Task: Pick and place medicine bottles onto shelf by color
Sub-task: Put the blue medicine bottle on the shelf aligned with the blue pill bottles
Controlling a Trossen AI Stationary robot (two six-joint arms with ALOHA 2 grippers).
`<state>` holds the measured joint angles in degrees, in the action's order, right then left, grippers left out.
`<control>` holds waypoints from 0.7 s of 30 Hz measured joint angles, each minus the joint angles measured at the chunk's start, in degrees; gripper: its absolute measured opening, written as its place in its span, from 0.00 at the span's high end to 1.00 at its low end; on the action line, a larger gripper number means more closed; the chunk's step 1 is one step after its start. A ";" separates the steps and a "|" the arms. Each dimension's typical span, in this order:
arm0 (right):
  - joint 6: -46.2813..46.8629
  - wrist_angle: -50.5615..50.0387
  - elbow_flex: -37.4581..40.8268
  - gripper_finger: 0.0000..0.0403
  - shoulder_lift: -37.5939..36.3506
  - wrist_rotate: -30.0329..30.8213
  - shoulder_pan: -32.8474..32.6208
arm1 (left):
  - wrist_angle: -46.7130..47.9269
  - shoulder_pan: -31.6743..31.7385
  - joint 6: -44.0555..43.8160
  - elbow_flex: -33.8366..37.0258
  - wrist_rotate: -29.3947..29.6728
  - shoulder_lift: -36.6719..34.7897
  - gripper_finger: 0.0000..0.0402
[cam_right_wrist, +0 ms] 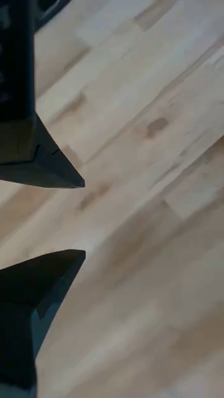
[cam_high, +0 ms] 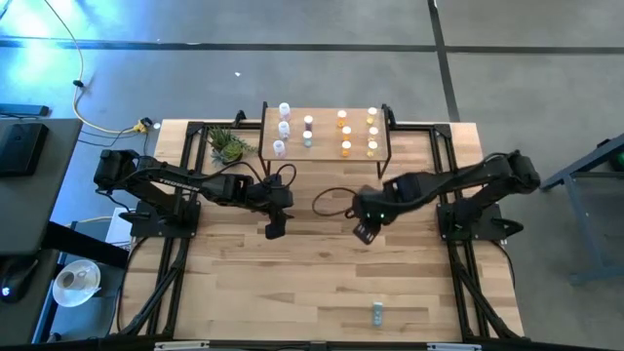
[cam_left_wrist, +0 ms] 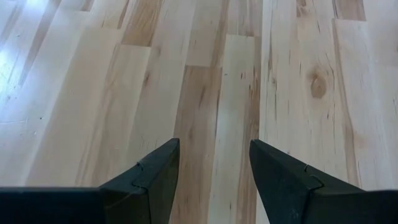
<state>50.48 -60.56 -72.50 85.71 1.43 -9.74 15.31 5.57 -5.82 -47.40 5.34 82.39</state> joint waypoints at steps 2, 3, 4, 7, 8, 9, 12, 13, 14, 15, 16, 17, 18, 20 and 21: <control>7.94 0.08 0.24 0.60 0.00 0.13 -2.82 | -0.02 -0.01 0.00 0.00 0.00 -0.02 0.54; 11.80 0.02 0.26 0.60 0.00 0.12 -4.28 | -0.04 0.00 0.00 0.00 0.00 0.00 0.54; 15.62 0.14 0.28 0.60 0.00 0.12 -5.71 | -0.04 0.00 0.00 0.00 0.00 0.00 0.54; 26.45 0.89 0.28 0.60 0.00 0.77 -10.18 | -0.08 -0.01 0.00 0.00 0.00 0.00 0.54; 29.56 1.15 0.28 0.60 0.00 1.58 -11.69 | -0.09 -0.01 0.00 0.00 0.00 0.00 0.54; 32.37 1.41 0.28 0.60 0.00 2.18 -13.13 | -0.09 0.01 0.00 0.00 0.00 -0.01 0.54; 39.71 2.00 0.28 0.60 0.02 4.20 -17.08 | -0.09 0.01 0.00 0.00 0.00 0.00 0.54; 41.80 2.00 0.28 0.60 0.09 5.05 -18.35 | -0.09 -0.01 0.00 0.00 0.00 0.00 0.54; 43.90 2.00 0.28 0.60 0.15 5.74 -19.47 | -0.09 -0.01 -0.02 0.00 0.00 0.00 0.54; 45.68 1.99 0.28 0.60 0.22 6.40 -20.56 | -0.09 0.00 -0.09 0.00 0.00 0.00 0.54; 47.61 2.02 0.28 0.60 0.38 7.04 -21.69 | -0.09 -0.01 -0.21 0.00 -0.01 0.00 0.54; 49.39 2.19 0.28 0.60 0.72 7.48 -22.61 | -0.09 -0.01 -0.42 0.00 -0.02 -0.02 0.54; 51.25 2.34 0.28 0.60 1.15 7.54 -23.61 | -0.09 -0.01 -0.97 0.00 -0.01 -0.01 0.54; 54.37 2.90 0.28 0.60 2.28 7.41 -25.40 | -0.09 0.01 -2.07 0.00 -0.02 0.00 0.54; 55.55 3.81 0.28 0.60 2.97 7.21 -26.20 | -0.09 -0.01 -2.35 0.00 -0.02 0.00 0.54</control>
<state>106.03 -56.75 -72.23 88.69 8.64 -35.94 15.22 5.57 -8.17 -47.40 5.32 82.39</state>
